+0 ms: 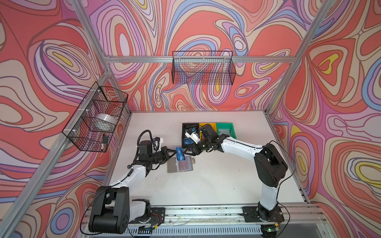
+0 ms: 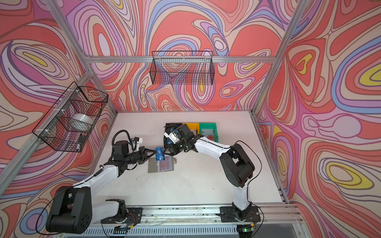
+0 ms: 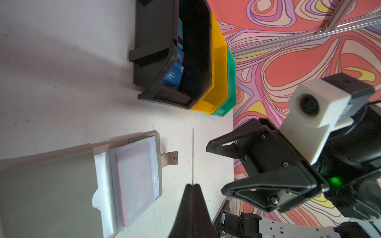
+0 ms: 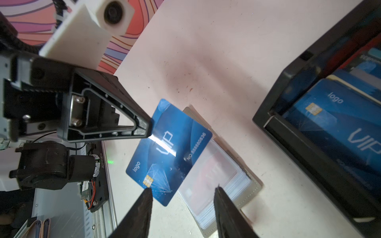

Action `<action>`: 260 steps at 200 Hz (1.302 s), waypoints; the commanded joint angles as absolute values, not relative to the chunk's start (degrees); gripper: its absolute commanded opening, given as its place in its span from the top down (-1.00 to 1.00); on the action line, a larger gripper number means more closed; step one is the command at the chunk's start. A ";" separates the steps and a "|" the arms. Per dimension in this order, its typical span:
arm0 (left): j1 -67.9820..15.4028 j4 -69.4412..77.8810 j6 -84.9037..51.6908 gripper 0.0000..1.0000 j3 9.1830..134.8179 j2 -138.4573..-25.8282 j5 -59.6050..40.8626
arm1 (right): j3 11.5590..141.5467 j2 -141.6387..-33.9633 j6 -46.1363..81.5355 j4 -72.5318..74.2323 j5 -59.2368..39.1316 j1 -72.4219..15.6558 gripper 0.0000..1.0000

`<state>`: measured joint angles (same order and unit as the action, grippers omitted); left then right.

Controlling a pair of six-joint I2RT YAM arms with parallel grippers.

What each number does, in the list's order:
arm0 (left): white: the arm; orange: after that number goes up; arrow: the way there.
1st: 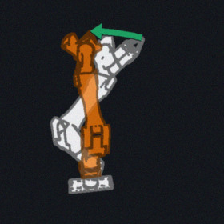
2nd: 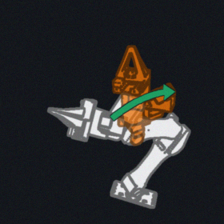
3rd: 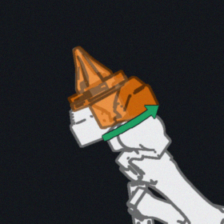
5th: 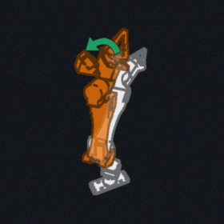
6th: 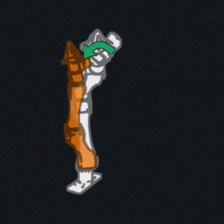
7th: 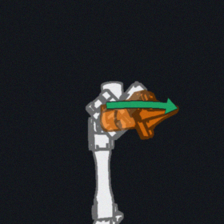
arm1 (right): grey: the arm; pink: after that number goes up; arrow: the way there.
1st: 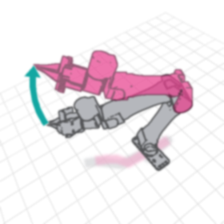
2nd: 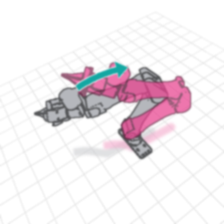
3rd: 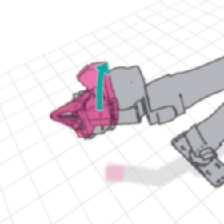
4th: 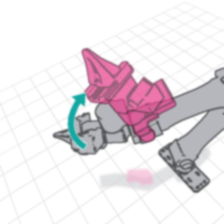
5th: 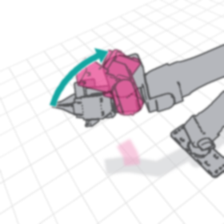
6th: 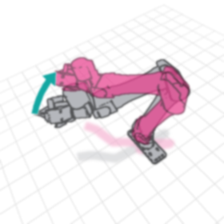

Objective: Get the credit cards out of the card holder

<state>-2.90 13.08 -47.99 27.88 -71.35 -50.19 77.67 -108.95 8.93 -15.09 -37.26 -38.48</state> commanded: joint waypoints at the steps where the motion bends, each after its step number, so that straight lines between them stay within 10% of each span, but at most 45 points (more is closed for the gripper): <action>1: -2.42 20.77 -52.02 1.00 26.46 -71.92 -54.00 | 76.70 -109.77 10.31 -12.35 -42.24 -37.18 -0.06; 117: -2.48 32.95 -57.57 1.00 25.71 -75.50 -55.68 | 76.31 -113.74 16.52 -3.01 -50.59 -36.74 -0.02; 236: -2.40 24.35 -52.07 1.00 26.29 -75.12 -52.17 | 74.46 -112.32 17.09 -1.97 -55.82 -36.74 0.71; 260: -2.41 21.39 -50.51 0.72 27.11 -75.06 -51.83 | 74.27 -112.04 17.05 -1.77 -56.38 -36.74 0.83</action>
